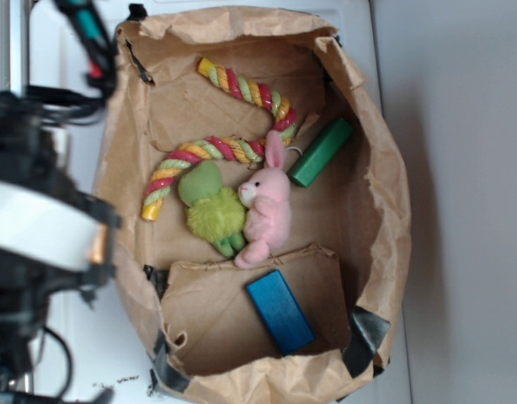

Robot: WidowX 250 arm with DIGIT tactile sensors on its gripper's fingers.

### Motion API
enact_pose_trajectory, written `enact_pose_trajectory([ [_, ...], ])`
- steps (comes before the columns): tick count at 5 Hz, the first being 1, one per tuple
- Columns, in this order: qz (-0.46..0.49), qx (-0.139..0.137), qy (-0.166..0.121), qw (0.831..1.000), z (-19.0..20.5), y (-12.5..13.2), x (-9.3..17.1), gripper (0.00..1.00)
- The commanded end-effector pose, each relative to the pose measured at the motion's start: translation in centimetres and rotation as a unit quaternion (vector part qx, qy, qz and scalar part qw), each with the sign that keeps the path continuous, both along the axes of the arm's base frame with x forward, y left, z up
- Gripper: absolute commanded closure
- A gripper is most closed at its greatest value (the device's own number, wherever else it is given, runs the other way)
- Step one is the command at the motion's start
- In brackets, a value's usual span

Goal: Grab the multicolored rope.

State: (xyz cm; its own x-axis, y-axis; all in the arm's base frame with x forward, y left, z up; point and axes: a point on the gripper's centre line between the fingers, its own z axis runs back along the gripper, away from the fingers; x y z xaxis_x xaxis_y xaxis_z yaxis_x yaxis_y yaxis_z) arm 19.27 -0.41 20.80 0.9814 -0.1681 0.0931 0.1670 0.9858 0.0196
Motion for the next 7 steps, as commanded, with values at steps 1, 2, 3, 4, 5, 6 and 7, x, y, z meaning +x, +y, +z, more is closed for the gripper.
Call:
enact_pose_trajectory([
  [1,-0.116,0.014,-0.043,0.992,0.7,1.5,3.6,0.00],
  [2,-0.123,0.018,-0.044,0.991,-0.4,2.4,5.3,0.00],
  [3,-0.132,0.029,-0.038,0.990,-2.0,3.0,6.7,0.00],
  [4,-0.153,0.031,-0.040,0.987,-3.5,4.4,8.0,0.00],
  [5,-0.159,0.035,-0.038,0.986,-4.4,5.5,8.8,0.00],
  [6,-0.159,0.039,-0.035,0.986,-5.2,6.1,9.1,0.00],
  [7,-0.159,0.044,-0.038,0.985,-5.3,6.1,8.9,0.00],
])
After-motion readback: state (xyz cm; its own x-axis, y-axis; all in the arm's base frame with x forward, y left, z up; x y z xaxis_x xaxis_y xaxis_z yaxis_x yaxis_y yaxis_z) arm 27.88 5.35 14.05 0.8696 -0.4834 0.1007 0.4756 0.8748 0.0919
